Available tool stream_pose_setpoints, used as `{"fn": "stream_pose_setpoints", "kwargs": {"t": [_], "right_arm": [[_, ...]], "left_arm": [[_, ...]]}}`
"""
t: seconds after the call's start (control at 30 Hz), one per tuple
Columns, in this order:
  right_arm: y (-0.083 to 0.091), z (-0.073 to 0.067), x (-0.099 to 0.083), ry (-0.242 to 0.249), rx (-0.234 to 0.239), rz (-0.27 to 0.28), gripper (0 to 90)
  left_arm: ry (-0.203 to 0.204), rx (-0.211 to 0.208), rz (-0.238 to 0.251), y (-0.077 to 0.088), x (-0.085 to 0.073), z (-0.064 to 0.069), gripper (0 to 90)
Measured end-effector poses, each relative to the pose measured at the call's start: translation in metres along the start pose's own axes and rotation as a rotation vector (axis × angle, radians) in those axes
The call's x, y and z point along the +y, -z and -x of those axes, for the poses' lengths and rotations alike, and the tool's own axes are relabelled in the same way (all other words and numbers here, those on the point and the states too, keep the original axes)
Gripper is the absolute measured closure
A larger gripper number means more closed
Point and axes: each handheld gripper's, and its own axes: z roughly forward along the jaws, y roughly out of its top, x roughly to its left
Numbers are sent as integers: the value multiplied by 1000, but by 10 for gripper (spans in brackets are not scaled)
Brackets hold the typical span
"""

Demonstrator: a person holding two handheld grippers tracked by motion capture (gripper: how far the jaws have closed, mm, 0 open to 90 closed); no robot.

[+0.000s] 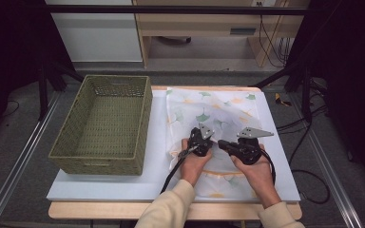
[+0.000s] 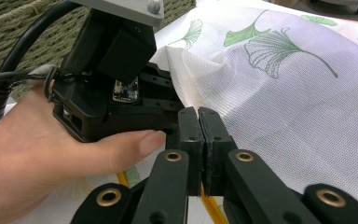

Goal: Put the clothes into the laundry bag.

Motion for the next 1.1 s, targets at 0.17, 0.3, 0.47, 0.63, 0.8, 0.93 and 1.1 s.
{"fn": "stream_pose_setpoints", "kwargs": {"t": [0.17,0.3,0.47,0.63,0.8,0.93,1.1], "right_arm": [[0,0,0,0,2,3,889],[0,-1,0,-1,2,5,889],[0,-2,0,3,5,6,890],[0,-1,0,10,6,5,890],[2,-1,1,2,6,8,890],[4,-1,2,2,9,15,889],[9,-2,5,5,8,34,890]], "left_arm": [[6,-2,-1,1,0,-1,899],[4,0,0,2,1,-1,899],[5,4,2,-1,0,-1,900],[7,1,1,-1,1,-1,899],[0,-6,1,6,-1,0,899],[3,-23,6,16,-4,1,899],[-9,-34,21,37,-6,6,899]]}}
